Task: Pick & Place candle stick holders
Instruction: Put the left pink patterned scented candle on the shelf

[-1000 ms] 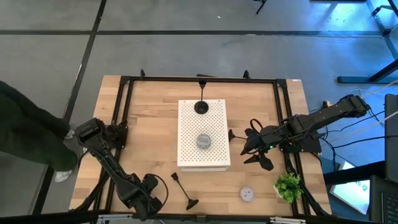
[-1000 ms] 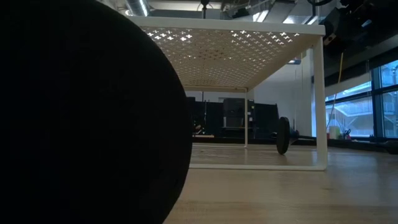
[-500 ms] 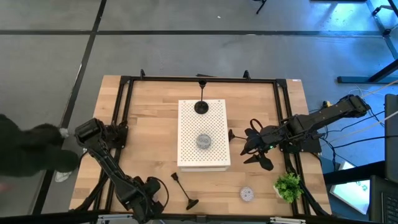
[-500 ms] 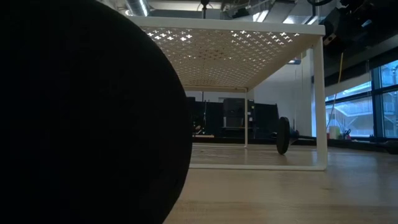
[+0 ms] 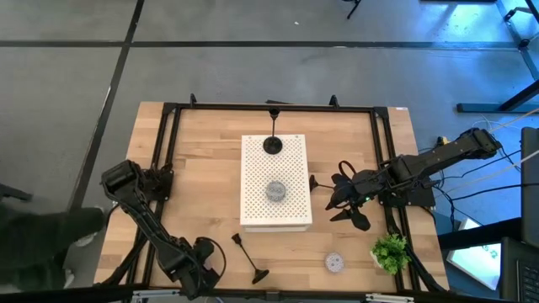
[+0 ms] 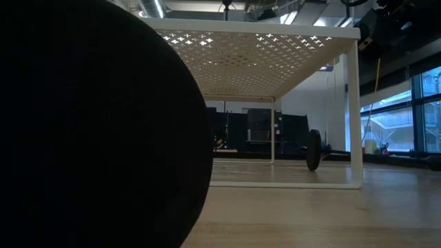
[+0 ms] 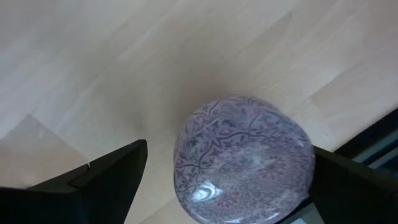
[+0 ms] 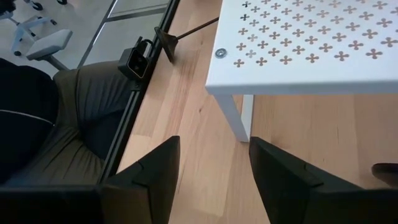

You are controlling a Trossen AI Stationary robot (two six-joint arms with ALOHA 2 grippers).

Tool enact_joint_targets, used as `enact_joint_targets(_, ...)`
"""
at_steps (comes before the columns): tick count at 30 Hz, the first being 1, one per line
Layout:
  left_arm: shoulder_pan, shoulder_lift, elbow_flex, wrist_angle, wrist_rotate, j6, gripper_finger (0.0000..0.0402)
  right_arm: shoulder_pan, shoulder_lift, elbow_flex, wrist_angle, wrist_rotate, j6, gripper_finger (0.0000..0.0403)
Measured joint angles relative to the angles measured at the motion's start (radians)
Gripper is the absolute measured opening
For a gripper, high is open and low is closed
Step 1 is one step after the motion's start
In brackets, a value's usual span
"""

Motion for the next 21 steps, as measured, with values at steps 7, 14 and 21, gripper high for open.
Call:
enact_joint_targets(7, 0.000, 0.000, -0.004, 0.015, -0.008, -0.002, 0.0400, 0.000, 0.000, 0.000, 0.000, 0.000, 0.000, 0.0195)
enact_joint_targets(14, 0.000, 0.000, -0.004, 0.026, 0.028, -0.019, 0.0383, 0.000, 0.000, 0.000, 0.000, 0.000, 0.000, 0.0195)
enact_joint_targets(21, 0.001, -0.001, -0.004, 0.027, 0.029, -0.016, 0.0293, 0.000, 0.000, 0.000, 0.000, 0.000, 0.000, 0.0195)
